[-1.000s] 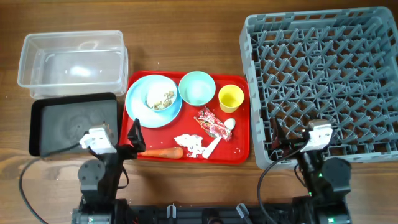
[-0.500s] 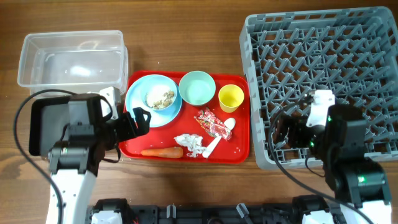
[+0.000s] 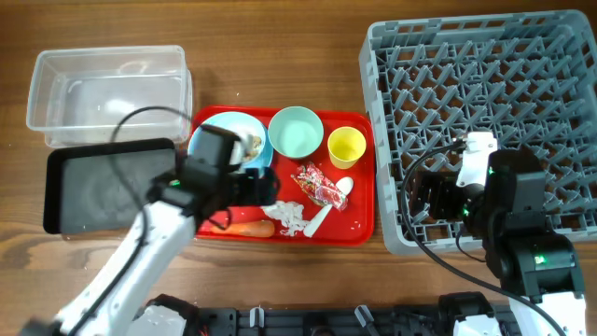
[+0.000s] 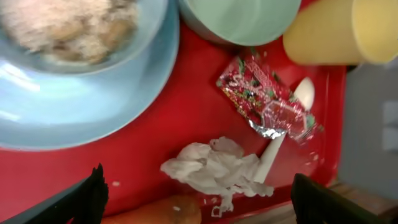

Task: Sort waste into correct bins and load items into the dishwasher rack
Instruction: 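Grasp the white tissue with the left gripper and drop it in the clear bin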

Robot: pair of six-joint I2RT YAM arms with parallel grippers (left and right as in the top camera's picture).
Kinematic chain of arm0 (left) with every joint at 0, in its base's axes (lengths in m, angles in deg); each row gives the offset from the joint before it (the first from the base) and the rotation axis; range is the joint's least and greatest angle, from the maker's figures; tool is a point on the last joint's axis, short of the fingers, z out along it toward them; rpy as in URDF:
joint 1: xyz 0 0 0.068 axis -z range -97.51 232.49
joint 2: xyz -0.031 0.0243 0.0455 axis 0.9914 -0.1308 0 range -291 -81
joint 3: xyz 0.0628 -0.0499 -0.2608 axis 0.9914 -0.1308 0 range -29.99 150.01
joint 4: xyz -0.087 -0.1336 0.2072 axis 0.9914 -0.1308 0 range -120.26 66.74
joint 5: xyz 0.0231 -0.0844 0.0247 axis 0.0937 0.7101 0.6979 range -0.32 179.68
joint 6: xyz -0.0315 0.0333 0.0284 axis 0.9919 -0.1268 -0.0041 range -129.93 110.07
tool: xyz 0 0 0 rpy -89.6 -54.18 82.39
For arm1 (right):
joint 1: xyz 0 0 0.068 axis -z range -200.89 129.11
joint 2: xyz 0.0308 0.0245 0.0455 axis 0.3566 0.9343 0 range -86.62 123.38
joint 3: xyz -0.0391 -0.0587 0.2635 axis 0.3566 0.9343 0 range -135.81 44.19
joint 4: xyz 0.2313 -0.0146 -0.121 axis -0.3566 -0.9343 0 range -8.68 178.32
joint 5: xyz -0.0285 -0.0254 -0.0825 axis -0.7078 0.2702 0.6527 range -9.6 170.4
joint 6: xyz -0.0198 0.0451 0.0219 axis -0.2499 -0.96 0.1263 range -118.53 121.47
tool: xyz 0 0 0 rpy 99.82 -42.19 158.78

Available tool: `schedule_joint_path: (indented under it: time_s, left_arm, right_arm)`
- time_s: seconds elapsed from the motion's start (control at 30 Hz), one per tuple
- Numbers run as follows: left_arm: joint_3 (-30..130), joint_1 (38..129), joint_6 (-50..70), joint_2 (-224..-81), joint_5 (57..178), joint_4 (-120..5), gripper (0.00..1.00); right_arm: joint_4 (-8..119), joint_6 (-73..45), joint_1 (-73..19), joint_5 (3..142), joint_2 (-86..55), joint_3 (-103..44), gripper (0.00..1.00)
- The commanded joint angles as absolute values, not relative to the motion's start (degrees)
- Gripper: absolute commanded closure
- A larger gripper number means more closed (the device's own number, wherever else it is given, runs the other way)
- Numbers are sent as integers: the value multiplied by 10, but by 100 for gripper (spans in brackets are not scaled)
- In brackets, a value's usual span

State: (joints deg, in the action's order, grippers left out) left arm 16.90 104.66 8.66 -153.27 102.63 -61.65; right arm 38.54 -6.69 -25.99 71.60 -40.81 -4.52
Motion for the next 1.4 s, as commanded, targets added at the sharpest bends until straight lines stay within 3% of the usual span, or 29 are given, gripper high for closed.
schedule_joint_path:
  time_s: [0.0,0.07,0.17,0.33,0.4,0.67,0.9,1.1,1.23,1.27,1.3,1.33,1.37]
  left_arm:
    - [175,1126,37,-1605,957,-589,8]
    - [175,1158,37,-1652,935,-578,10]
    - [175,1186,37,-1700,933,-564,30]
    - [175,1196,38,-1718,927,-563,86]
    - [176,1196,38,-1717,925,-561,96]
    - [228,1167,40,-1604,832,-606,96]
    - [234,951,40,-1458,774,-526,96]
    - [234,787,55,-1522,774,-373,96]
    - [234,745,55,-1604,774,-290,96]
    - [234,743,55,-1620,774,-278,89]
    - [234,743,55,-1639,774,-263,75]
    - [234,743,55,-1652,774,-249,60]
    - [234,743,55,-1654,774,-240,37]
  right_arm:
    - [385,-76,-260,715,-407,-57,0]
    - [386,-75,-260,715,-407,-57,0]
    - [386,-76,-260,715,-407,-57,0]
    - [385,-76,-260,715,-407,-57,0]
    - [385,-76,-260,715,-407,-57,0]
    - [385,-75,-260,715,-407,-57,0]
    - [385,-76,-260,715,-407,-57,0]
    - [385,-76,-260,715,-407,-57,0]
    - [385,-75,-260,715,-407,-57,0]
    - [385,-76,-260,715,-407,-57,0]
    - [385,-76,-260,715,-407,-57,0]
    - [385,-76,-260,715,-407,-57,0]
    - [385,-76,-260,715,-407,-57,0]
